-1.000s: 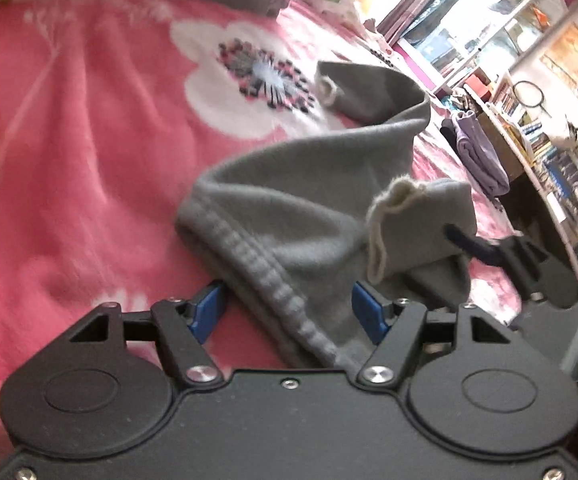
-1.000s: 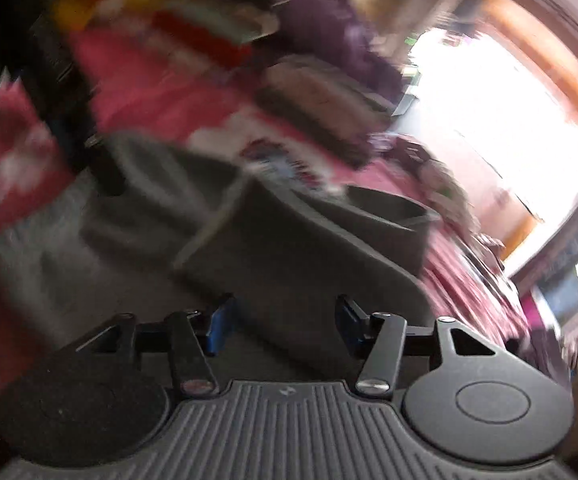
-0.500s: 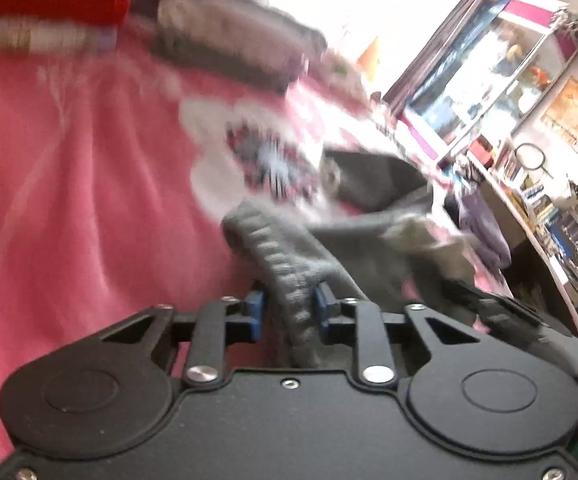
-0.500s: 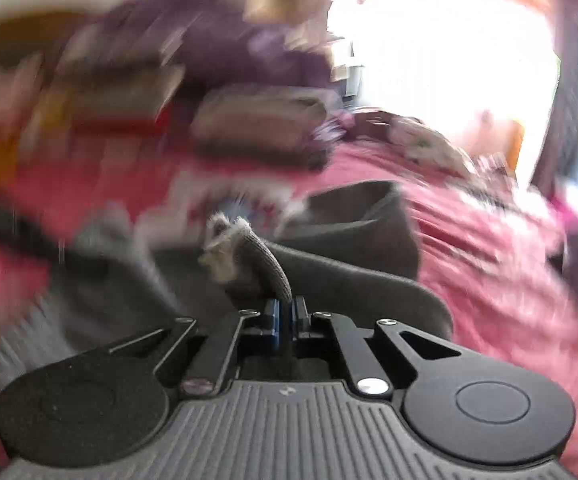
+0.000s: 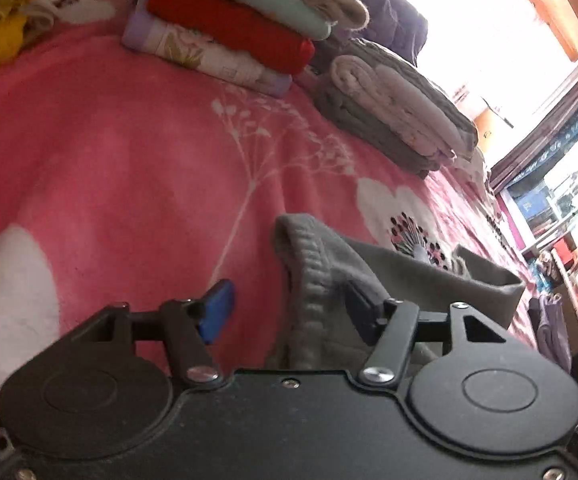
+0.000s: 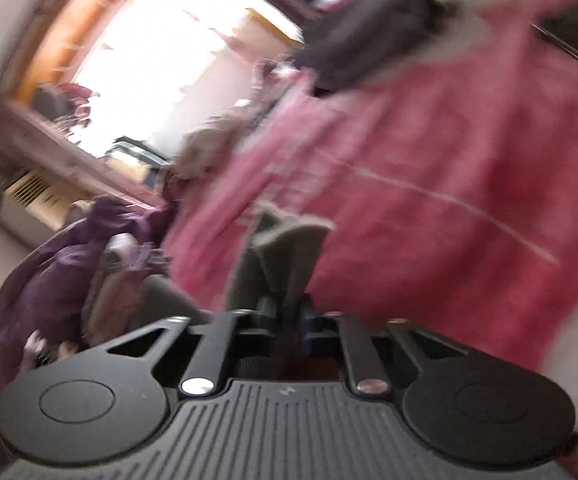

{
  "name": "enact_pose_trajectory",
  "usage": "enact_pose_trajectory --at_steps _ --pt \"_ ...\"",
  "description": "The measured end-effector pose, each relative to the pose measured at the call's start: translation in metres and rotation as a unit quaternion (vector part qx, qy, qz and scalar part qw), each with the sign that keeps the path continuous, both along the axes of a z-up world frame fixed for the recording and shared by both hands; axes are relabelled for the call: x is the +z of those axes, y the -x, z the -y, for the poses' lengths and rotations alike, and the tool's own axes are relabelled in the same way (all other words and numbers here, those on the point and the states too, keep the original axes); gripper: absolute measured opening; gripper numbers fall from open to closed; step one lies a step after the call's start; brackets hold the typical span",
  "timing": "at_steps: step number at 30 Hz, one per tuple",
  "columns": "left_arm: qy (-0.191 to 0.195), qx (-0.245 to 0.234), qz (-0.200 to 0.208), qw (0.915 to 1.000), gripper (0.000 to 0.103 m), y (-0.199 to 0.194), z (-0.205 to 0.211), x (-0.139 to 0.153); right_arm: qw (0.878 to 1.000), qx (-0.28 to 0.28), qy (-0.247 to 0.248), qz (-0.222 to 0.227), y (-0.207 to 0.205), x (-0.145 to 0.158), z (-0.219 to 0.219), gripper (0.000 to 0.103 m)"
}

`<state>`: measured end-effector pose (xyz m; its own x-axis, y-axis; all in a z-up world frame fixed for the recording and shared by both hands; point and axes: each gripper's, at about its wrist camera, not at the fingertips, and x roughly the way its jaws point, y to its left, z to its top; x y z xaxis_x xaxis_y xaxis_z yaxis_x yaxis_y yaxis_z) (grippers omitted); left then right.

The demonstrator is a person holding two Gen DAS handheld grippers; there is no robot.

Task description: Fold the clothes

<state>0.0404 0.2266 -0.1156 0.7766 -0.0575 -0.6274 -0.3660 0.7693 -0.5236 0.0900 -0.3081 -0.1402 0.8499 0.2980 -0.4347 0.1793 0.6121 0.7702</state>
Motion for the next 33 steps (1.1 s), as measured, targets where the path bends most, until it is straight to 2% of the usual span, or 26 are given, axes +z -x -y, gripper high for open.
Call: enact_pose_trajectory --at_steps 1,2,3,4,7,11,13,15,17,18,19,21,24,26,28,29,30,32,33 --pt "-0.006 -0.004 -0.004 1.0 0.067 -0.001 0.002 0.0 1.0 -0.005 -0.006 0.001 0.003 -0.004 0.002 0.041" --pt "-0.008 -0.008 -0.008 0.9999 0.067 -0.001 0.003 -0.002 1.0 -0.011 -0.013 0.004 0.006 -0.009 0.003 0.049" --pt "-0.011 -0.012 -0.013 0.9998 0.067 -0.001 0.004 -0.004 1.0 -0.015 -0.02 0.005 0.01 -0.011 0.004 0.063" --pt "-0.014 -0.015 -0.017 0.9996 0.067 -0.001 0.006 -0.005 0.999 -0.017 -0.031 0.01 0.011 -0.012 0.006 0.066" --pt "-0.034 -0.023 -0.021 0.9989 0.067 0.001 0.016 -0.007 0.998 -0.023 -0.055 0.015 0.008 -0.015 0.009 0.07" --pt "-0.051 -0.037 -0.02 0.9978 0.067 0.002 0.026 -0.008 0.998 -0.033 -0.059 0.012 0.006 -0.006 0.014 0.071" --pt "-0.057 -0.042 -0.018 0.9973 0.06 0.001 0.029 -0.008 0.998 -0.032 -0.047 0.001 0.005 -0.004 0.018 0.071" --pt "-0.065 -0.047 -0.016 0.9966 0.039 0.0 0.032 -0.008 0.998 -0.036 -0.047 -0.002 0.004 -0.008 0.02 0.064" --pt "-0.067 -0.046 -0.006 0.9967 0.026 0.002 0.03 -0.004 0.998 -0.034 -0.048 -0.006 0.002 -0.013 0.021 0.047" --pt "-0.067 -0.045 0.0 0.9967 0.02 0.003 0.028 -0.001 0.998 -0.03 -0.05 -0.008 0.0 -0.016 0.02 0.023" --pt "-0.068 -0.044 0.006 0.9967 0.019 0.004 0.027 0.002 0.999 -0.029 -0.043 -0.01 0.001 -0.016 0.019 0.007" --pt "-0.063 -0.041 0.019 0.997 0.018 0.007 0.023 0.008 0.998 -0.048 -0.032 0.013 0.014 -0.003 0.02 0.007" --pt "-0.065 -0.033 0.023 0.9971 0.017 0.007 0.017 0.01 0.997 -0.066 -0.045 0.01 0.028 0.003 0.024 0.007" --pt "-0.064 -0.028 0.0 0.9975 0.018 0.001 0.016 0.001 0.998 -0.051 -0.014 -0.02 0.024 -0.007 0.023 0.007" --pt "-0.069 -0.025 -0.027 0.9969 0.029 -0.004 0.016 -0.007 0.997 -0.052 -0.017 -0.062 0.023 -0.023 0.025 0.011" --pt "-0.081 -0.02 -0.029 0.9961 0.042 -0.003 0.018 -0.005 0.996 -0.057 -0.027 -0.058 0.026 -0.026 0.028 0.013" --pt "-0.095 -0.014 -0.03 0.9949 0.05 -0.002 0.02 -0.001 0.997 -0.062 -0.018 -0.052 0.029 -0.023 0.028 0.018" --pt "-0.145 -0.001 -0.021 0.9892 0.058 0.0 0.026 0.011 0.996 -0.074 0.028 -0.037 0.03 -0.007 0.028 0.033" --pt "-0.164 0.008 -0.013 0.9864 0.059 0.002 0.03 0.016 0.996 -0.079 0.045 -0.026 0.031 0.002 0.029 0.045"
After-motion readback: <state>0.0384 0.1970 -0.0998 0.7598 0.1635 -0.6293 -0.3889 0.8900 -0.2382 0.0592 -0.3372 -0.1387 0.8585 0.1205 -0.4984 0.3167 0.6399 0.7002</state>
